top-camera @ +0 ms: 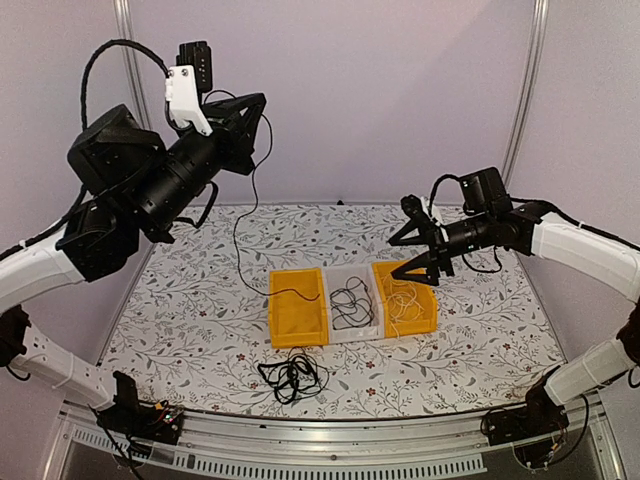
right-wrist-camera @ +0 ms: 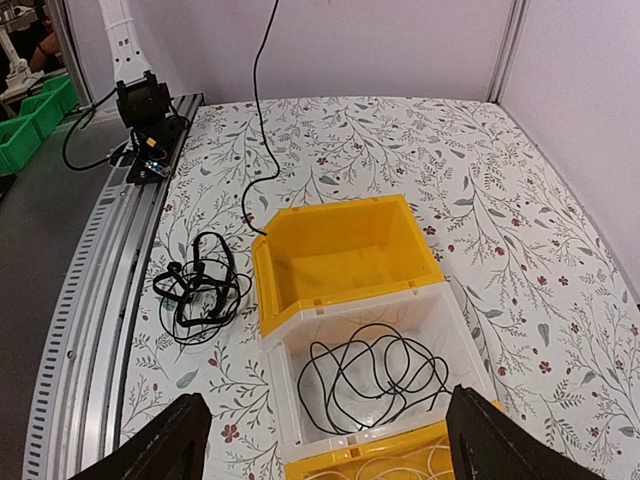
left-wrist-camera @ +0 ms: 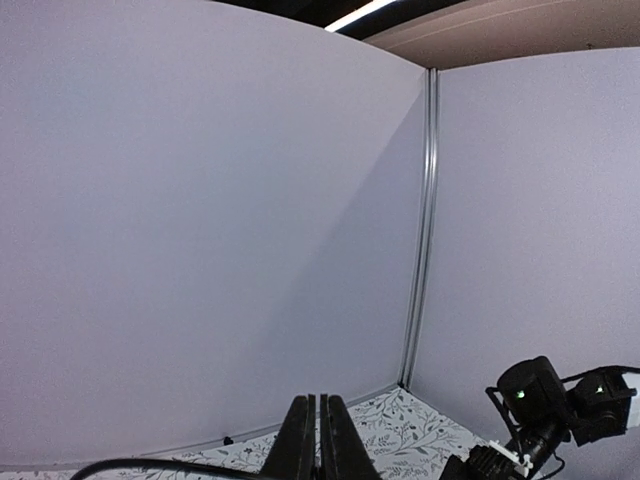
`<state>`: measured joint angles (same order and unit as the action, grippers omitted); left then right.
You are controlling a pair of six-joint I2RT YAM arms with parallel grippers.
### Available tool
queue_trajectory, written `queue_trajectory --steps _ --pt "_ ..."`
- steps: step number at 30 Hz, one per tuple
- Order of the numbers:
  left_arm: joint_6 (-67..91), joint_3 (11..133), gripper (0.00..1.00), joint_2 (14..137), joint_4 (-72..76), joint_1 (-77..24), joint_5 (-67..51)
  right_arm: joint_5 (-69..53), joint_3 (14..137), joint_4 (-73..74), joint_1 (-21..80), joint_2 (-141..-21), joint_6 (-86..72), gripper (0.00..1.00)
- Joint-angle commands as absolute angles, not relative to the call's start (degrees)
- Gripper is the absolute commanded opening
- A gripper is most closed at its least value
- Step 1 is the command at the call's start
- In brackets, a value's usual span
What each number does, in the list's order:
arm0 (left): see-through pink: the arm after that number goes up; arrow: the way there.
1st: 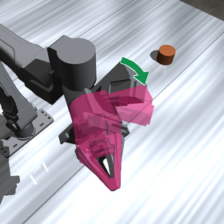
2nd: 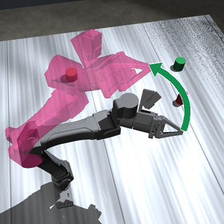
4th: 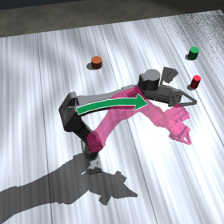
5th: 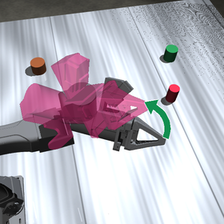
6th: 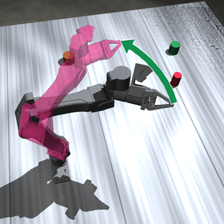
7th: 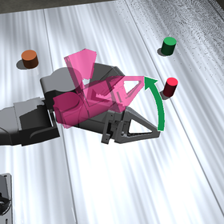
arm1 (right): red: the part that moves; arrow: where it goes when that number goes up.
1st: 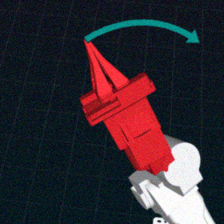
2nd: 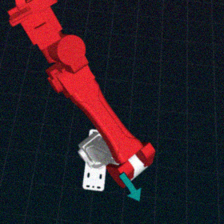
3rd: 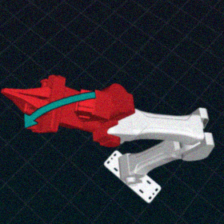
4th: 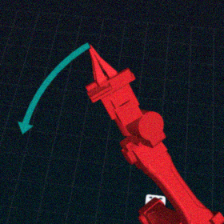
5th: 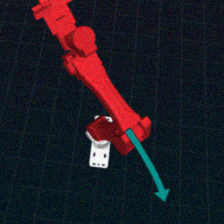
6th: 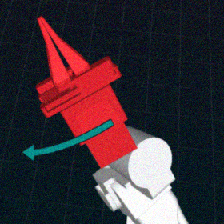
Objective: Untangle the cables
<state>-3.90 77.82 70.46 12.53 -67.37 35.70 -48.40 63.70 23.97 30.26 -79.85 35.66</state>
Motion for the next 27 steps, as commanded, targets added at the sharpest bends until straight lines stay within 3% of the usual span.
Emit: queue_trajectory --steps 1,13,27 --pt "-1.62 76.87 0.0 71.89 14.05 -64.09 31.69 -50.19 61.62 20.51 27.18 -77.5 36.09 0.86" --pt "7.87 66.01 0.0 74.79 17.19 -53.93 23.13 -48.72 59.91 18.62 23.73 -76.08 35.95 0.86" --pt "14.49 58.37 0.0 83.02 19.3 -51.69 18.55 -49.83 58.99 17.82 22.37 -75.88 35.84 0.85"
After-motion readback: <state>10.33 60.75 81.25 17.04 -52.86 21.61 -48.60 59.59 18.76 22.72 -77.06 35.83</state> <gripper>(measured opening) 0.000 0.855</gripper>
